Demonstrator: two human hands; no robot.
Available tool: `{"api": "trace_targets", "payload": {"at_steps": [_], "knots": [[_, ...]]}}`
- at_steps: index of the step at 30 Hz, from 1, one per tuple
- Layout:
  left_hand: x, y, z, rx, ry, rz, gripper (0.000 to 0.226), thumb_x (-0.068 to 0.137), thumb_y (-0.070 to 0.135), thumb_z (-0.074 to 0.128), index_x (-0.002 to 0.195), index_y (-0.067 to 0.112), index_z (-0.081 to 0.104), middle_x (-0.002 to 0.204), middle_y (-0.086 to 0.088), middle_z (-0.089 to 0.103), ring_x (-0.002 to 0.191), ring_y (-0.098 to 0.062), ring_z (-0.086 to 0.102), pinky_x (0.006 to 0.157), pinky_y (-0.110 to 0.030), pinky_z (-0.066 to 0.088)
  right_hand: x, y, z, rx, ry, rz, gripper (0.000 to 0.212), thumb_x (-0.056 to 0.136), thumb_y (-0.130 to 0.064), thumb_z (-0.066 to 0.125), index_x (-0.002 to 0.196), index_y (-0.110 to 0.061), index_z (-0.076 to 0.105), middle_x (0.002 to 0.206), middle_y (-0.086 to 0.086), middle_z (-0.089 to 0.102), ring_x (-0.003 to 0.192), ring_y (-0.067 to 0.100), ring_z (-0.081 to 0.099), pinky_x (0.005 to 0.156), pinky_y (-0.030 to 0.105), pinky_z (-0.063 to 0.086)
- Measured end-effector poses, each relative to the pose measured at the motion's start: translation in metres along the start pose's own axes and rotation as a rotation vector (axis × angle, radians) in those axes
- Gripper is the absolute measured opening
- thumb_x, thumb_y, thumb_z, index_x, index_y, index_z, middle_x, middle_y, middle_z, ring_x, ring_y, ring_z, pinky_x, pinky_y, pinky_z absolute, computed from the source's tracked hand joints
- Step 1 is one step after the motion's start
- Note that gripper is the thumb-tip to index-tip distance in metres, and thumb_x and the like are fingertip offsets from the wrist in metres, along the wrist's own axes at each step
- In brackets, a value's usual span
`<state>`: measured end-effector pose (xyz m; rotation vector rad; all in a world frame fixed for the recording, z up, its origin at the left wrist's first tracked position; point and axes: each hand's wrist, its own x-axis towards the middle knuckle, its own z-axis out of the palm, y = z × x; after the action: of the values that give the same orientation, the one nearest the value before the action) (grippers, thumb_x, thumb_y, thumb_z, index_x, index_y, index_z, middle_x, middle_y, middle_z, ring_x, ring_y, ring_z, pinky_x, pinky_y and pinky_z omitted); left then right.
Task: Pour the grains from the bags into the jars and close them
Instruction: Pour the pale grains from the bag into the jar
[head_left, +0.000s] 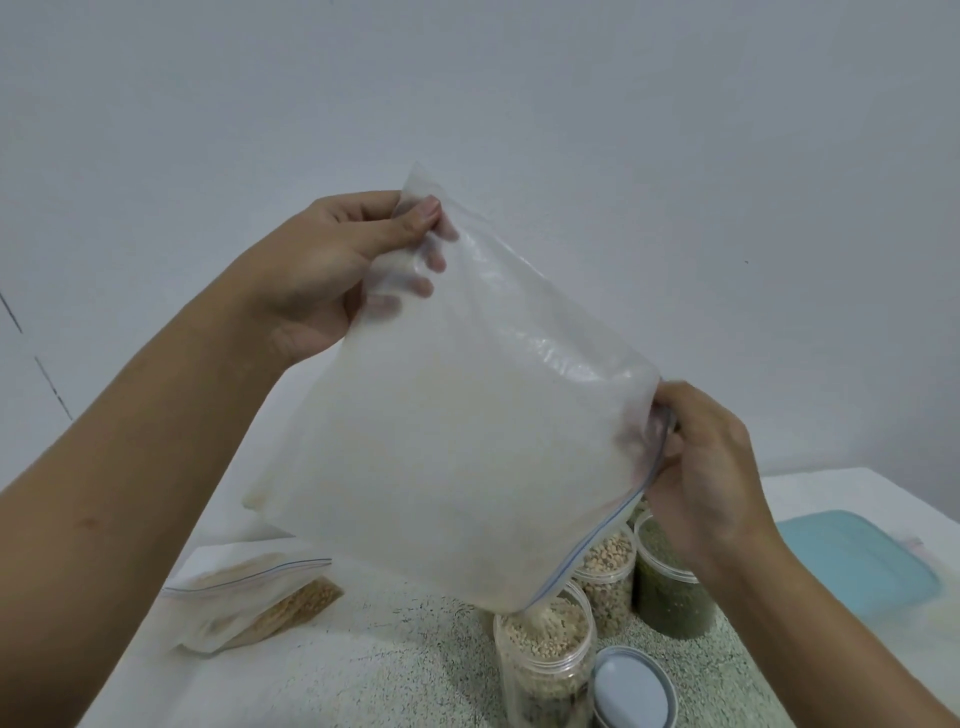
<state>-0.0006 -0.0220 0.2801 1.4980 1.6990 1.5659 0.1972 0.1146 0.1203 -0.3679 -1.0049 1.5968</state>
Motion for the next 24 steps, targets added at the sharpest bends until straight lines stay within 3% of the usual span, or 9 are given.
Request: {"api": "trace_targets", "payload": {"at_steps": [3,6,9,12,15,18,24], "knots": [[0.001,-0.001,0.000,-0.008,-0.004,-0.004,0.020,0.097,0.035,0.060,0.088,0.020,0.071,0.077,0.004,0.063,0.062,-0.010,0.058,0.056,-0.022,0.038,0.002,0.002,-0.003,0.004,-0.001,0.016,0.021,0.100,-0.008,0.054,0.083,0.004,0.059,0.075,0.012,0.050,0.086,0.030,0.045,0.077,0.040,0.041],[0.002,-0.001,-0.001,-0.006,-0.003,-0.006,0.020,0.097,0.034,0.060,0.088,0.020,0.071,0.077,0.004,0.064,0.062,-0.010,0.058,0.055,-0.022,0.038,0.004,0.001,-0.002,0.010,-0.001,0.022,0.029,0.100,-0.009,0.056,0.072,-0.002,0.059,0.071,0.009,0.051,0.076,0.027,0.048,0.075,0.037,0.043],[0.002,-0.001,-0.001,-0.006,0.000,-0.008,0.020,0.098,0.034,0.059,0.088,0.020,0.070,0.077,0.004,0.064,0.062,-0.010,0.059,0.054,-0.021,0.039,0.006,0.003,-0.003,0.007,-0.019,0.037,0.024,0.100,-0.009,0.056,0.080,0.003,0.061,0.080,0.017,0.049,0.079,0.029,0.049,0.079,0.040,0.042],[0.003,-0.003,-0.001,-0.007,-0.001,-0.016,0.020,0.098,0.034,0.060,0.088,0.020,0.071,0.078,0.004,0.064,0.063,-0.010,0.059,0.055,-0.022,0.039,0.009,0.004,-0.005,0.051,0.026,0.007,0.030,0.099,-0.008,0.057,0.071,-0.003,0.066,0.073,0.014,0.055,0.071,0.025,0.053,0.071,0.032,0.046],[0.003,-0.006,-0.002,-0.004,0.003,-0.024,0.020,0.096,0.035,0.061,0.088,0.020,0.072,0.079,0.004,0.065,0.064,-0.011,0.060,0.056,-0.022,0.038,0.009,0.005,-0.004,0.057,0.025,0.026,0.023,0.100,-0.007,0.055,0.081,0.002,0.064,0.078,0.017,0.054,0.074,0.029,0.050,0.073,0.035,0.046],[0.002,-0.009,-0.002,0.007,0.004,-0.021,0.021,0.095,0.037,0.061,0.088,0.021,0.073,0.080,0.004,0.066,0.066,-0.011,0.061,0.057,-0.022,0.039,0.014,0.008,-0.008,0.060,0.037,0.005,0.033,0.100,-0.009,0.057,0.067,-0.009,0.061,0.068,0.004,0.055,0.068,0.018,0.053,0.067,0.029,0.047],[0.000,-0.013,-0.009,0.052,0.015,0.012,0.030,0.092,0.041,0.064,0.098,0.015,0.078,0.090,0.001,0.072,0.076,-0.012,0.063,0.062,-0.022,0.044,0.013,0.015,-0.009,0.040,0.027,-0.023,0.043,0.101,-0.012,0.058,0.059,-0.016,0.065,0.067,0.000,0.058,0.070,0.015,0.056,0.075,0.032,0.046]]}}
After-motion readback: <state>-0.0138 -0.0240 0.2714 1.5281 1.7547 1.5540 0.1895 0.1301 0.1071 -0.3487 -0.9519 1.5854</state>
